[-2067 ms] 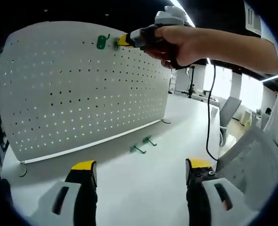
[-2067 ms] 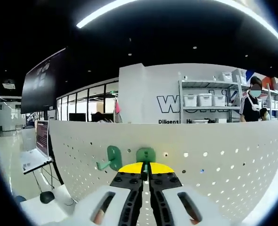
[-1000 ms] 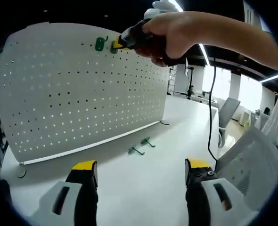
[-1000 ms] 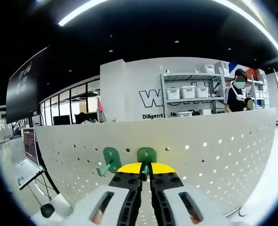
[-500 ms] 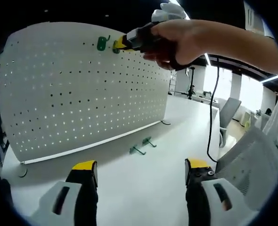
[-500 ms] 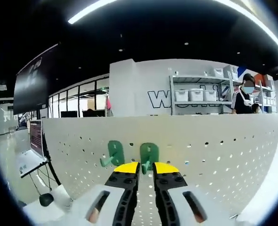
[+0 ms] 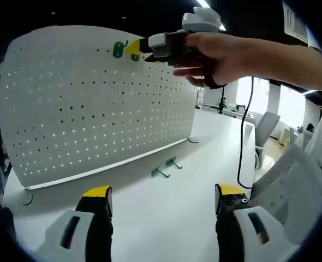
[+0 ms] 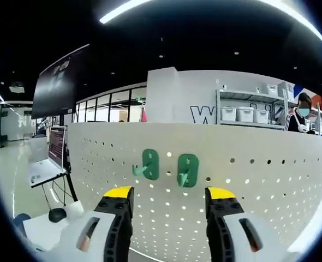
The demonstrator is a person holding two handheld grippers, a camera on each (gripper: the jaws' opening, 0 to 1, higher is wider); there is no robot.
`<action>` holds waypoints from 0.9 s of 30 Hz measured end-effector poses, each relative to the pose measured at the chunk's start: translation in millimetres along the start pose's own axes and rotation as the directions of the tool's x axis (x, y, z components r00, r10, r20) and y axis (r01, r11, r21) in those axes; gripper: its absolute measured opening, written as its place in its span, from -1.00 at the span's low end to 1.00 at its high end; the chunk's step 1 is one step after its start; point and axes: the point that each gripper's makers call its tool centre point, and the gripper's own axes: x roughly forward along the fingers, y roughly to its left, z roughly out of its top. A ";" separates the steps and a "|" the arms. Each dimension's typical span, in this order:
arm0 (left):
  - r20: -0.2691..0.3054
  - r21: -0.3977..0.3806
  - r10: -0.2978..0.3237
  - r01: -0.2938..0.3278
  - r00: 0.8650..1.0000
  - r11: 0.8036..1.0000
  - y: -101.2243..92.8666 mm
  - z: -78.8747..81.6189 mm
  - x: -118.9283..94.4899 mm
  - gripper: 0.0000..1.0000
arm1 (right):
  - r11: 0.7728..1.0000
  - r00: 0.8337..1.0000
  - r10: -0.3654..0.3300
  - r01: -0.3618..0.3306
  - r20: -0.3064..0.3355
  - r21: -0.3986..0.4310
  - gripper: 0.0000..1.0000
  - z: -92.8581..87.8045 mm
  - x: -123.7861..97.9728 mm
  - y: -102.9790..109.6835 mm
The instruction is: Insert the hook assembly into the mounting plate slot until the hook locks in place.
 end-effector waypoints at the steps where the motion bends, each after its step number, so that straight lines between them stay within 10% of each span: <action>1: -0.001 0.002 0.000 0.000 1.000 1.000 0.1 -0.3 0.0 0.58 | 1.000 1.000 0.012 -0.012 0.017 0.012 0.13 2.3 0.3 1.9; 27: -0.019 -0.008 0.013 -0.013 1.000 1.000 3.4 -5.0 -0.5 0.58 | 0.979 0.978 0.200 -0.201 0.053 0.017 0.15 2.8 -12.9 13.9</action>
